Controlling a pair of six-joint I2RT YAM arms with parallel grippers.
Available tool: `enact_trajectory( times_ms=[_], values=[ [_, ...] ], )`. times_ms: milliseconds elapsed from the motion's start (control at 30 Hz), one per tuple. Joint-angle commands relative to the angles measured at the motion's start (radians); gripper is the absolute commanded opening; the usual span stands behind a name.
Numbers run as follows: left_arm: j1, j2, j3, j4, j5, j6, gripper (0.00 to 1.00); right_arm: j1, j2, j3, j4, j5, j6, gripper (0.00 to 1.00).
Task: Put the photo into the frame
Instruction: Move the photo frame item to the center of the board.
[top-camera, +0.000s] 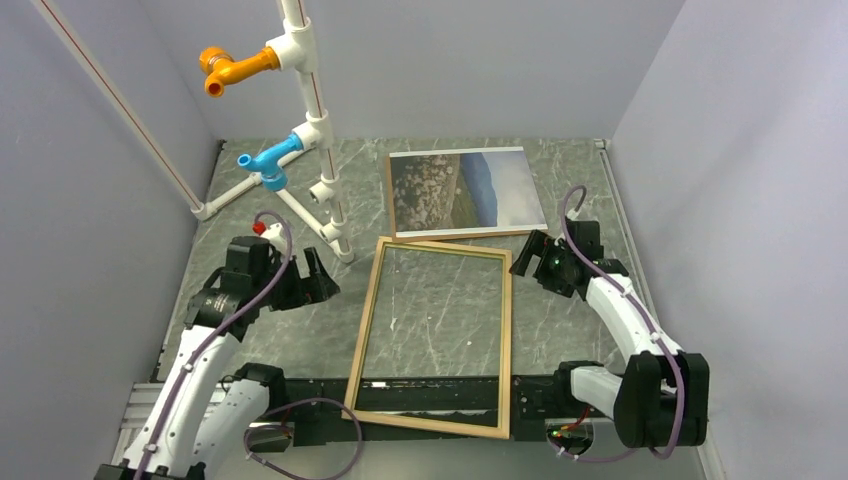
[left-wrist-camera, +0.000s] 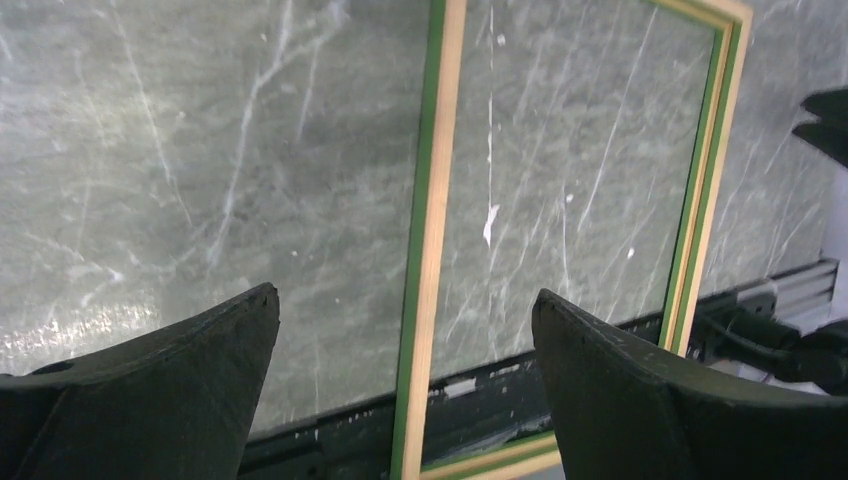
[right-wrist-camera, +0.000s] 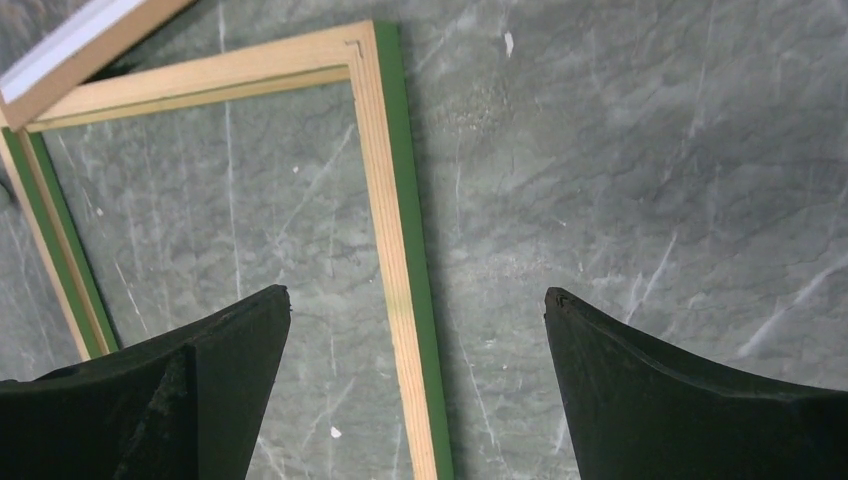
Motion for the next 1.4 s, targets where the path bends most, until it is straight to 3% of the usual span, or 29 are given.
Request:
enact_trajectory(
  times_ms=[0,233,500,967,1267,1367],
  values=[
    [-0.124,0.019,0.075,-0.1,-0.128,0.002,0.99,0.039,0.049,-0.001,-0.013,-0.017,0.031,1.0],
    [-0.431,0.057,0.085,-0.108,-0.364,-0.071,0.99,0.213,0.148,0.023,-0.038,0.134,0.063,1.0],
    [-0.667,0.126,0.21,-0.026,-0.501,0.111,0.99,0.231,0.203,0.081,-0.004,0.117,0.061,1.0],
    [-0.708,0.117,0.246,0.35,-0.347,0.418,0.99,0.216,0.342,0.272,0.087,0.025,0.056,1.0],
    [-0.762,0.39,0.472,0.439,-0.281,0.537,0.99,0.207,0.462,0.364,0.148,-0.031,0.053,1.0],
    [-0.768,0.428,0.464,0.482,-0.295,0.567,0.99,0.208,0.484,0.376,0.178,-0.065,0.043,1.0]
  ],
)
